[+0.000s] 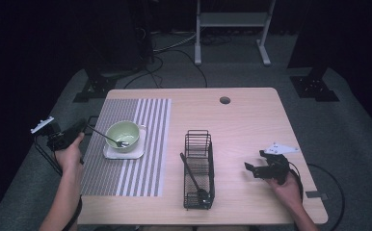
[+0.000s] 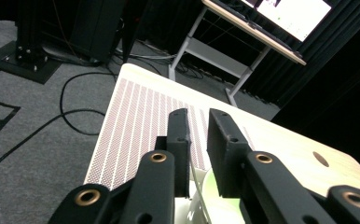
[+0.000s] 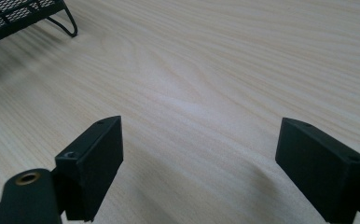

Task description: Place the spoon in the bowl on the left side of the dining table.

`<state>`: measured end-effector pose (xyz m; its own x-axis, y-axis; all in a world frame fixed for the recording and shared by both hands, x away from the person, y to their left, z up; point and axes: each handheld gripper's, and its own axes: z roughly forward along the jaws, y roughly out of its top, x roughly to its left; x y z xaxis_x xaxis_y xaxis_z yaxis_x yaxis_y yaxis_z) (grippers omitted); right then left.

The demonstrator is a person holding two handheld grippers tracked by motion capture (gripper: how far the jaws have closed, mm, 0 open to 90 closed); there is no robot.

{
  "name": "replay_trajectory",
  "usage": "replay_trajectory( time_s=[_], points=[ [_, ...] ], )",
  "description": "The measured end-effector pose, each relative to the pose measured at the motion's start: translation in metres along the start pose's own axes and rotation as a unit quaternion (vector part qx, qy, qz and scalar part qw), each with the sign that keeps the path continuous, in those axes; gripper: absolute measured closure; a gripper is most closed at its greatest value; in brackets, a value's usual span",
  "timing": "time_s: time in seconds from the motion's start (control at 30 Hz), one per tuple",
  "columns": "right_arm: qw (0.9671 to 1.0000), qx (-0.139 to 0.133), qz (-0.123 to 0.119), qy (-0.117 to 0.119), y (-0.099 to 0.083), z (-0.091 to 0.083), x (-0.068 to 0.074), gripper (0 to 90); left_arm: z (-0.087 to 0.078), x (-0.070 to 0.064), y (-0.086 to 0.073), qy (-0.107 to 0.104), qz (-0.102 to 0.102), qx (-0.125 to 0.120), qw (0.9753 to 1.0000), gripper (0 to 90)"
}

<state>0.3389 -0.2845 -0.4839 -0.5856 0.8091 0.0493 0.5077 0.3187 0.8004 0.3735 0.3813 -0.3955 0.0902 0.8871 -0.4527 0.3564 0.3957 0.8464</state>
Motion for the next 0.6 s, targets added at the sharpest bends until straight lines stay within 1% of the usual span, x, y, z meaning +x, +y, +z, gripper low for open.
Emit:
replay_trajectory(
  time_s=[0.3, 0.57, 0.6],
  points=[
    [1.0, 0.0, 0.0, 0.0, 0.0, 0.0, 0.0, 14.0, -0.001, 0.003, -0.003, 0.0, -0.001, 0.002, 1.0, 75.5],
    [1.0, 0.0, 0.0, 0.0, 0.0, 0.0, 0.0, 14.0, -0.002, 0.006, -0.009, -0.002, 0.001, 0.008, 1.0, 72.9],
    [1.0, 0.001, 0.0, 0.0, 0.0, 0.0, 0.0, 14.0, -0.002, 0.006, -0.011, -0.003, 0.001, 0.012, 0.9999, 72.5]
  ],
)
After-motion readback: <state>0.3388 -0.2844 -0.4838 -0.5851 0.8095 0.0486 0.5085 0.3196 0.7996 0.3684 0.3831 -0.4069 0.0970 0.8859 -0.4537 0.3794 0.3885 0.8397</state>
